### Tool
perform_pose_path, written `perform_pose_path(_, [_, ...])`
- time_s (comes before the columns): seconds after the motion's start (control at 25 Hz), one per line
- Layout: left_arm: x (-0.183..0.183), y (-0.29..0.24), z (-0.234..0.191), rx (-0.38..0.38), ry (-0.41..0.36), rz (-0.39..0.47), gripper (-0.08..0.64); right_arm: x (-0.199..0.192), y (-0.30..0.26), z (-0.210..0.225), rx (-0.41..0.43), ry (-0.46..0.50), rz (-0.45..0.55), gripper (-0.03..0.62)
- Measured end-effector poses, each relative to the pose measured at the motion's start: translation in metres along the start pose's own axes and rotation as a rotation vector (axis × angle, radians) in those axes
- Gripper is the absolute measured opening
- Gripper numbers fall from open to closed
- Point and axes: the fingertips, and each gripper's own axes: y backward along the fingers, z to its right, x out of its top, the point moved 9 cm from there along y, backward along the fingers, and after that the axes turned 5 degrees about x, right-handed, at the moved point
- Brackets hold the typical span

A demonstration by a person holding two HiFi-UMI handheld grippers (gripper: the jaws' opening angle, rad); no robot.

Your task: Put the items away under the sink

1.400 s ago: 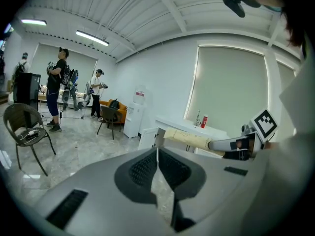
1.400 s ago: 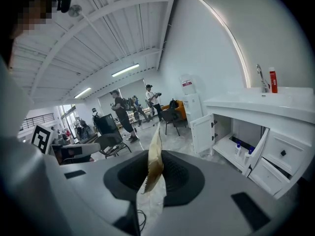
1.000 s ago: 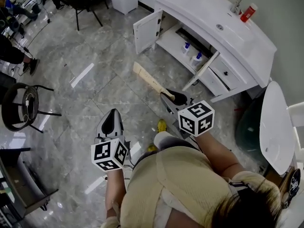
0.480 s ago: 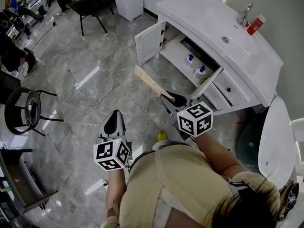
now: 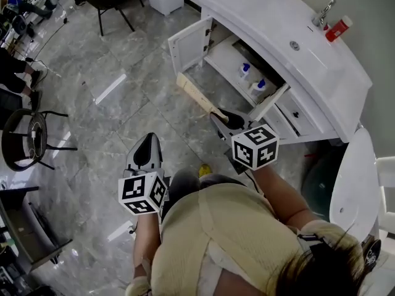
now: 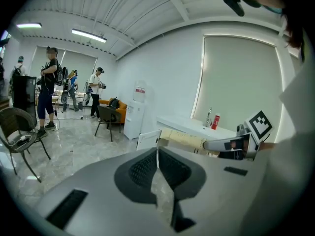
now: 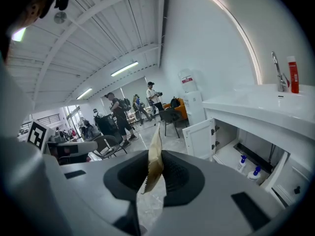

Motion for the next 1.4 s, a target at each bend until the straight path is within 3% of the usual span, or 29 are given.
perform_pose_path(0.28, [0.002,-0.021,0.002,0.001,-0.010,-0.038,0.045,-0.002,-0.006,0.024,-0.032,-0.042,-0.014,0.086])
perform_pose_path(0.68, [0.022,-0.081,-0.010,-0.058,-0.008,-0.051,0.046,0.012,-0.039,0.045,-0.066,-0.067,-0.035,0.086])
perform_pose_path(1.4, [0.062,-0.182,-0.073,-0.129,-0.011,-0.104,0.046,0.049,-0.131,0.086,-0.160,-0.147,-0.062,0.086])
